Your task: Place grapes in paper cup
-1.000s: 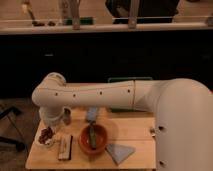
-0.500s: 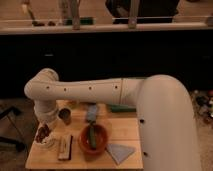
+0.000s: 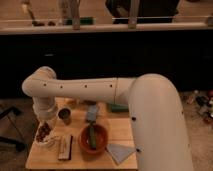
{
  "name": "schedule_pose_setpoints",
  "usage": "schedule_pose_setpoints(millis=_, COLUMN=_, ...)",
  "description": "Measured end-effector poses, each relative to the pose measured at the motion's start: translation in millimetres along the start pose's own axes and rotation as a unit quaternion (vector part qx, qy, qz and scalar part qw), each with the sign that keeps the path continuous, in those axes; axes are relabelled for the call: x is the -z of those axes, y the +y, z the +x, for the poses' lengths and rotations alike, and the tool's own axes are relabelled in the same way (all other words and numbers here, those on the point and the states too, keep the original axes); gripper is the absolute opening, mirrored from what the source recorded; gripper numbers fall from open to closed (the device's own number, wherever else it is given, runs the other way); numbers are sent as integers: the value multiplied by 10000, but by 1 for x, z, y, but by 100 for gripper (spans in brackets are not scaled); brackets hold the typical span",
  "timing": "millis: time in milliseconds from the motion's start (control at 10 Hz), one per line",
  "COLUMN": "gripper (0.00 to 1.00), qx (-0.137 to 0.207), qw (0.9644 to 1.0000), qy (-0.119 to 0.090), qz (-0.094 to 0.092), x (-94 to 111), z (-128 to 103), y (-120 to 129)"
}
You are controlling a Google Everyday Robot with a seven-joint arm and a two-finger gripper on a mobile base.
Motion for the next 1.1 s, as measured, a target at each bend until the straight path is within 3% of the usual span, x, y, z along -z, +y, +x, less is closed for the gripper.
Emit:
schedule_pose_setpoints(millis=600, gripper=2, qx=833, qw=9965, qy=93, qz=36, x=0, z=-1, y=-6)
schedule_pose_setpoints(millis=1100, gripper=2, qx=1154, qw=9930, qy=222, qz=-145, x=-3, z=-3, y=-14)
